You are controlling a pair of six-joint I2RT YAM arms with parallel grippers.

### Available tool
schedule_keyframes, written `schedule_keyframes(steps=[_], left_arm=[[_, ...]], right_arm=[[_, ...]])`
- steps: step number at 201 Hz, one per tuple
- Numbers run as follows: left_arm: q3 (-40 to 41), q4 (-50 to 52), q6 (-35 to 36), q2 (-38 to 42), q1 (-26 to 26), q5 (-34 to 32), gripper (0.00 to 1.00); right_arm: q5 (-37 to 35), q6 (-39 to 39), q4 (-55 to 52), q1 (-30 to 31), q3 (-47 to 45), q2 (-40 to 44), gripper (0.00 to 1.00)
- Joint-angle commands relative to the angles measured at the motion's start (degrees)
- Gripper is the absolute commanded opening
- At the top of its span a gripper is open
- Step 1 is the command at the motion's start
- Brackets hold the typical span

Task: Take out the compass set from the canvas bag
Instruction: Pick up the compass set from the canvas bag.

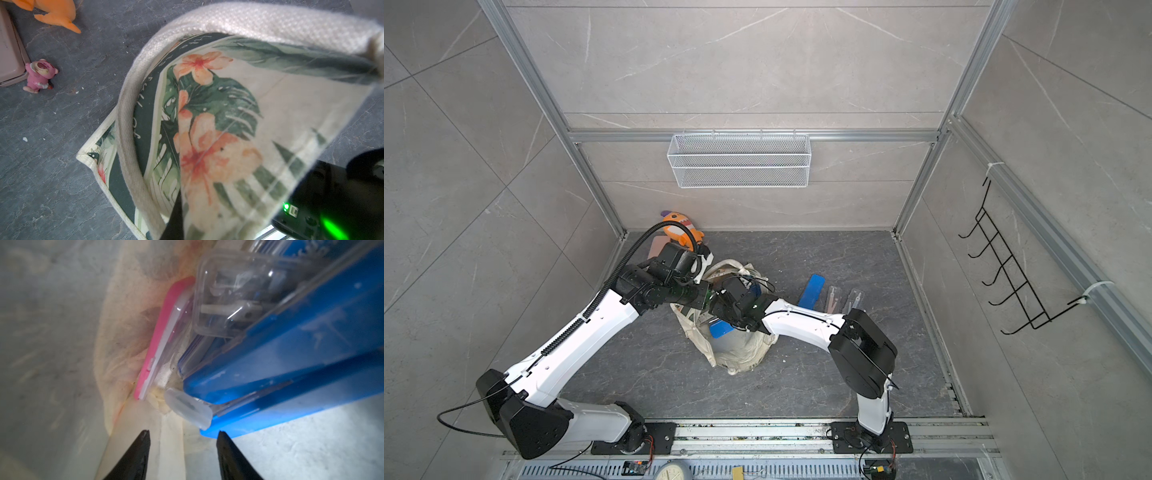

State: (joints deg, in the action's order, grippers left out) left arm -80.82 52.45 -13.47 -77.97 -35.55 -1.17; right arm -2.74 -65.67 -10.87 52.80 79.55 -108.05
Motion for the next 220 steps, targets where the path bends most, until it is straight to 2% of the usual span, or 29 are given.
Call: schedule_keyframes(steps=[1, 27, 49, 117, 220], left_arm=[[-1.7, -1.6, 0.9, 1.3, -0.7, 2.4, 0.0], [-1.6, -1.4, 1.1, 1.2, -0.7, 2.2, 0.0], [-1.7, -1.4, 1.1, 1.0, -0.7, 2.1, 0.0], [-2.9, -0.1, 1.9, 0.5, -0.4, 1.1, 0.0], [-4.1, -0.1, 1.8, 0.7, 2.0, 4.1, 0.0]], right_arm=[[-0.9, 6.9, -5.3, -0.4, 4.7, -2.2, 0.58], [0.3, 11.4, -6.6, -1.0, 6.6, -3.7, 0.62], [4.2, 14.4, -4.8, -1.7, 8.2, -5.7, 0.58], [8.6, 18.5, -3.5, -2.4, 10.6, -8.9, 0.36], [14.8, 19.9, 2.7, -2.6, 4.1, -6.6, 0.02]])
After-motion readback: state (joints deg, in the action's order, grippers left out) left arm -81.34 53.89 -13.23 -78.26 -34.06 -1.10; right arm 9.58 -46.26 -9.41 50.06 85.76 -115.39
